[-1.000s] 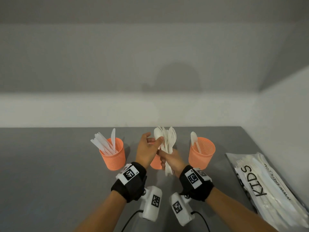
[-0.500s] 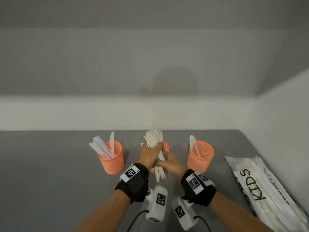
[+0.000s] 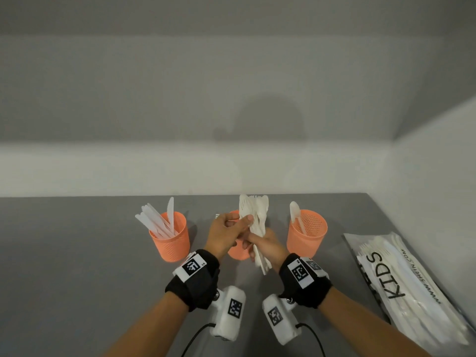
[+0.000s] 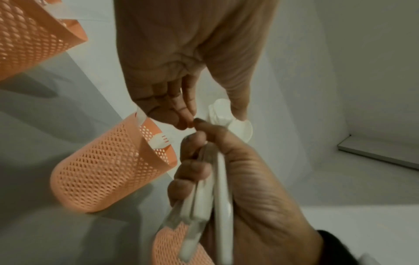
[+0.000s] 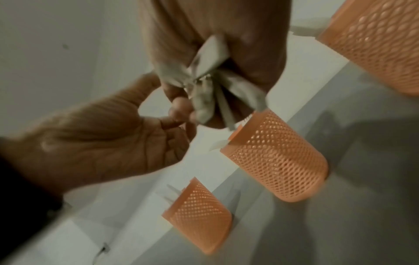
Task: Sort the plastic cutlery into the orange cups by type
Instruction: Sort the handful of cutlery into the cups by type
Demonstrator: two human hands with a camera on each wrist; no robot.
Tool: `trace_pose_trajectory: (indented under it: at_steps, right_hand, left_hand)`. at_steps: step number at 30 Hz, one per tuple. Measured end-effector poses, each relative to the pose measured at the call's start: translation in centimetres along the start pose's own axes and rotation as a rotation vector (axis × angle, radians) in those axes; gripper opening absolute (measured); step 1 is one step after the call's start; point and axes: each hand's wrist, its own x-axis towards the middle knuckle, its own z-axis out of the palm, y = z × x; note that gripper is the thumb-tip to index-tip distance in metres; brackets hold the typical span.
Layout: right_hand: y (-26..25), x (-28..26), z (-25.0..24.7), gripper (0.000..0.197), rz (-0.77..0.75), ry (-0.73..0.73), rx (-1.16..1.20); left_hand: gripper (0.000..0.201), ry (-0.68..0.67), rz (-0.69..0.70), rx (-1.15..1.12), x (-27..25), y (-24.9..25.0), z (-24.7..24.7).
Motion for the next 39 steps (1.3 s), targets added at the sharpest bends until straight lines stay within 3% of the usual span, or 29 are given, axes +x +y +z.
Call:
trace_pose_trajectory:
  at_steps: [6,12,16,19,23,26,29,33,39]
  right_hand:
    - [0.7,0.2,0.6,0.012,-0.082,0.073,-0.084]
    - [1.0,0.1,0.3,0.01,-0.027,0.023,0.047]
    - [1.3,0.2,0.3,0.025,0.016,-0.015,0.119]
    - [1.5,0.2,0.0,0.034,0.064,-0.006,0.166]
    - [1.6,0.3,-0.5,0.028,0.056,-0.017,0.175]
    - [1.5,0.3,-0.8,0.027,0.052,-0.032,0.196]
    - [1.2,0.4,-0.8,0.027,0.035,-0.056,0.199]
    - [1.0,0.3,-0.2,0.027,0.004,-0.088,0.181]
    - [0.9,0.0,-0.2,0.031,0.013,-0.169,0.196]
  left_hand:
    - [0.014,0.103,0.084,0.129,0.1,-0.6,0.6]
    - [0.029,0.149,0.079,0.228,0.8,-0.5,0.6]
    - [0.033,0.179,0.069,0.231,1.0,-0.3,0.2]
    - [0.029,0.243,0.052,0.066,1.4,0.2,-0.4]
    - [0.025,0.343,0.03,-0.344,1.8,0.8,-1.8]
    - [0.019,0.384,0.046,-0.373,2.0,0.5,-2.6]
    - [0.022,0.266,-0.005,-0.149,1.7,0.0,-2.3]
    - [0.029,0.005,-0.026,-0.104,0.2,-0.3,-0.8]
    - [0.016,0.047,-0.033,-0.058,0.2,-0.9,0.2]
